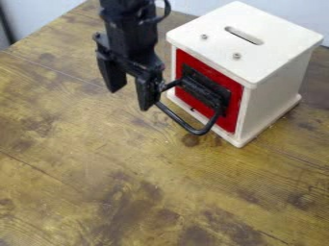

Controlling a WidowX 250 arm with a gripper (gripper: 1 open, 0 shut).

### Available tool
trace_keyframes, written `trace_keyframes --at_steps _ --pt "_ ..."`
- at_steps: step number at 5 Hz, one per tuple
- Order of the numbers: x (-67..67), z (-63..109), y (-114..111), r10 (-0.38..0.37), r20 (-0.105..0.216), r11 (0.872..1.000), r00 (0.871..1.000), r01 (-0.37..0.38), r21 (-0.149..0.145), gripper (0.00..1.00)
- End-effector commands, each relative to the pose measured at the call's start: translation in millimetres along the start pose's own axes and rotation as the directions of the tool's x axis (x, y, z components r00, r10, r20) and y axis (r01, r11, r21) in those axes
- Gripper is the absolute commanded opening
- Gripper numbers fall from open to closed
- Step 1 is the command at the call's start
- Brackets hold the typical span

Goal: Close the drawer

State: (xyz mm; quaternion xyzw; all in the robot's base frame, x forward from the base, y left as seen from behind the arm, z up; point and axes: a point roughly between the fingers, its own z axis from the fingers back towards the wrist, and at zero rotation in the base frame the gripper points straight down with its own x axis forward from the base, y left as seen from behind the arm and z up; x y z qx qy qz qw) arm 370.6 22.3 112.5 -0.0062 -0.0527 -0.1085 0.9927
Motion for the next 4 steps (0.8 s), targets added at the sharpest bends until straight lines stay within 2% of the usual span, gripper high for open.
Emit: trace_keyframes --at_steps 1,2,3,4 --pt "9.0 24.4 -1.6 -0.029 0.053 1.000 0.998 0.028 0.014 1.00" --pt "8.5 14.3 -3.5 0.017 0.060 1.000 0.998 -0.018 0.025 1.00" --pt "4.5 4.8 -7.9 0.058 0.039 0.998 0.998 -0.058 0.017 1.00" --pt "4.6 -4.6 -9.4 0.097 0.032 0.995 0.995 -0.098 0.022 1.00"
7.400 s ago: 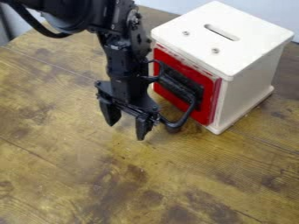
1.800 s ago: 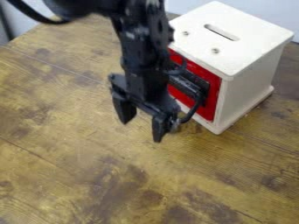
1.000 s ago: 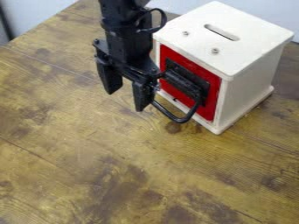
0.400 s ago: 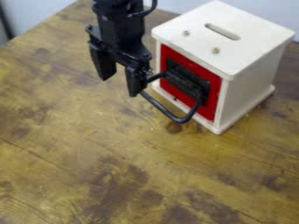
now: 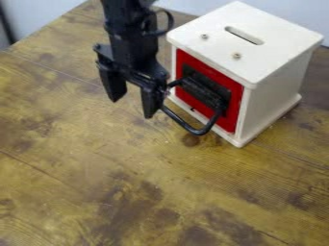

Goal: Close the drawer

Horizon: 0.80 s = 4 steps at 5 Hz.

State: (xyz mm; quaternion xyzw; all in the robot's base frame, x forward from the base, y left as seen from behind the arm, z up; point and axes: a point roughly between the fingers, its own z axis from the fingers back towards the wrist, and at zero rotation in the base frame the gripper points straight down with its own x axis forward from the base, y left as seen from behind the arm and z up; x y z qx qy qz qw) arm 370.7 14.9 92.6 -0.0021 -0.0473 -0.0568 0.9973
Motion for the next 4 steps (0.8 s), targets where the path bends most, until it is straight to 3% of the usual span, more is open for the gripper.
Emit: trace_keyframes --at_steps 1,2,4 --pt "3.3 16.1 -0.1 -0.037 0.049 0.999 0.998 0.037 0.005 1.00" --pt "3.3 15.4 5.3 -0.062 0.058 0.998 0.996 0.062 0.004 1.00" --pt "6.1 21.6 -9.2 -0.118 0.066 0.993 0.991 0.118 -0.001 1.00"
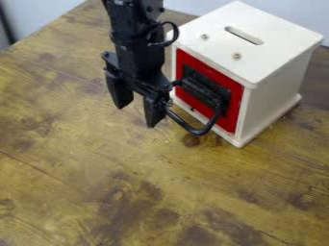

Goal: Close the drawer

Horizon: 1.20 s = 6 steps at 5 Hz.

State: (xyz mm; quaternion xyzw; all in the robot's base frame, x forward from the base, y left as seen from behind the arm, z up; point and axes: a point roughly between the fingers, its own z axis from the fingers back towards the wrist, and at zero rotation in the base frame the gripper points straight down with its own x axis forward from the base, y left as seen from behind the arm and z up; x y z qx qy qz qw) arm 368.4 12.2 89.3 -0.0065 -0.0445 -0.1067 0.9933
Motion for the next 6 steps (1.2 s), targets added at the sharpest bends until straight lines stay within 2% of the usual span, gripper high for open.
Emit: trace_keyframes --at_steps 1,2,3,4,6 --pt "11.7 27.7 -12.9 -0.046 0.079 0.999 0.996 0.045 0.017 1.00" --pt "12.6 23.5 -14.5 -0.033 0.086 0.999 0.996 0.032 0.023 1.00" --pt "4.9 21.3 -10.8 -0.049 0.076 0.999 0.996 0.048 0.015 1.00" --pt "1.3 19.8 -4.2 -0.056 0.089 0.998 0.994 0.054 0.021 1.00" --pt "13.9 23.6 -8.4 0.061 0.106 0.997 0.992 -0.065 0.035 1.00"
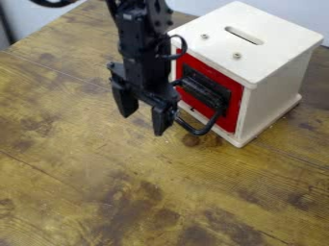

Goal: Close the drawer

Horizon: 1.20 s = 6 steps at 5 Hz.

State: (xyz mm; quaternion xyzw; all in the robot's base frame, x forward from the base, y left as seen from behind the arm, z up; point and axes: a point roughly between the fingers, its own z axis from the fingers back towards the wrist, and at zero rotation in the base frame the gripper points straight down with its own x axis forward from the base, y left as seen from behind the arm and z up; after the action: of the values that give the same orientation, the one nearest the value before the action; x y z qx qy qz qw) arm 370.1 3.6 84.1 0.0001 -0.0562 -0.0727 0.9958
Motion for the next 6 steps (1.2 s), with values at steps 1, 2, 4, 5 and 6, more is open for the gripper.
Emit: trace_keyframes --at_steps 1,2,4,5,6 --pt "9.9 24.8 8.2 0.010 0.073 1.000 0.997 -0.011 0.008 1.00" --pt "8.6 19.2 15.9 0.013 0.064 1.000 0.998 -0.014 0.003 1.00" --pt "9.0 9.0 9.9 -0.064 0.061 0.998 0.996 0.064 -0.002 1.00" --pt "5.1 6.0 4.7 -0.101 0.042 0.995 0.994 0.101 -0.015 1.00" --pt "3.9 13.5 4.2 -0.085 0.029 0.996 0.996 0.086 -0.015 1.00"
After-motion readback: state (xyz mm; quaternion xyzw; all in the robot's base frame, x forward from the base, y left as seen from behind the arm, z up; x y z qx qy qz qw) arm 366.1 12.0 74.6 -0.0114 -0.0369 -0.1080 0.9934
